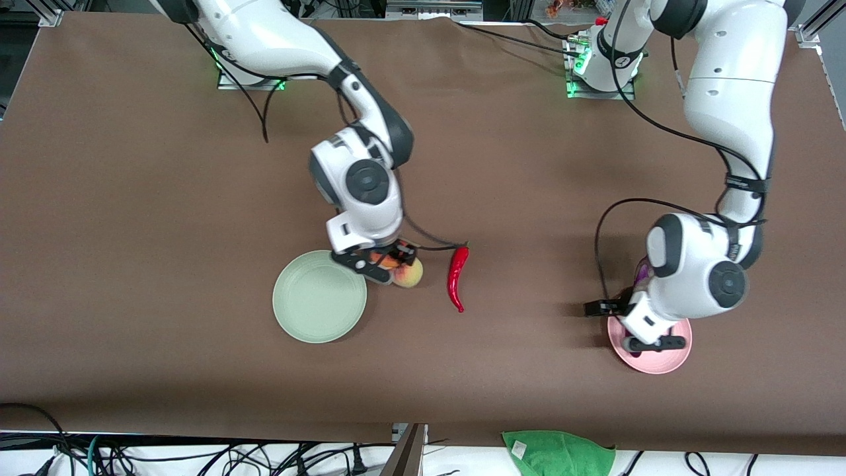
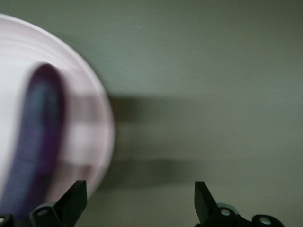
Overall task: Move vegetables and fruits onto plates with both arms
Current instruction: 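Open the left gripper off the eggplant while the right gripper carries the pomegranate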
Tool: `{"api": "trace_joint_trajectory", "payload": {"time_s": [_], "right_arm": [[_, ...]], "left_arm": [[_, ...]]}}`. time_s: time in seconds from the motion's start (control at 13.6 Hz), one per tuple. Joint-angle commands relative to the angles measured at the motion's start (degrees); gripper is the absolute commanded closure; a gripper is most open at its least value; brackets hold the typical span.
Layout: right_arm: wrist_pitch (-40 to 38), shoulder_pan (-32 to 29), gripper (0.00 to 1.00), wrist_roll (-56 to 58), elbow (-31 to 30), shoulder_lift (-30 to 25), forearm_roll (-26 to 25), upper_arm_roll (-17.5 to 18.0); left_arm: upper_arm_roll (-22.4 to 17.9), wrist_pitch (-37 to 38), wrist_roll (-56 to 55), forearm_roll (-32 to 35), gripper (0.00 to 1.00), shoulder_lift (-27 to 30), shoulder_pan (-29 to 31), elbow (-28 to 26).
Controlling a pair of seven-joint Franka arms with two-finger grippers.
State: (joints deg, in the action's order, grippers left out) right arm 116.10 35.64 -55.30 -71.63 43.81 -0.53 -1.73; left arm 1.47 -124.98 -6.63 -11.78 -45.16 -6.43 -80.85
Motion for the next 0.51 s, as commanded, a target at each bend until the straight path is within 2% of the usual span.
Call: {"api": "trace_joint_trajectory", "payload": {"time_s": [0.0, 0.07, 0.15, 0.22, 0.29, 0.44], "right_arm": [[-3.32, -4.6, 0.99, 13.67, -3.95, -4.0, 1.58, -0.37], [-3.16, -5.92, 0.99, 18.42, -3.95, -3.91, 1.67, -2.2], [-2.63, -8.37, 0.95, 23.52, -3.95, -3.56, 1.76, -2.48], [-1.85, -10.66, 0.57, 26.18, -3.95, -2.78, 1.76, -2.4], [1.21, -11.2, 0.01, 26.38, -4.04, -1.12, 1.93, -2.4], [3.96, -10.6, 0.0, 25.33, -5.09, -0.13, 2.02, -2.4]], "left_arm": [[3.52, 0.88, -7.23, -0.35, 0.0, 0.95, -2.01, -0.27], [4.67, 0.7, -9.43, -0.26, 0.0, 0.86, -2.97, -0.27], [5.12, 0.44, -11.19, -0.18, 0.0, 0.86, -4.46, -0.27], [5.12, 0.35, -12.69, -0.18, 0.0, 0.77, -6.21, -0.27], [5.12, 0.26, -13.66, -0.26, 0.0, 0.6, -7.97, -0.27], [5.12, -1.04, -14.63, 0.0, 0.0, 0.25, -11.84, -0.53]]}}
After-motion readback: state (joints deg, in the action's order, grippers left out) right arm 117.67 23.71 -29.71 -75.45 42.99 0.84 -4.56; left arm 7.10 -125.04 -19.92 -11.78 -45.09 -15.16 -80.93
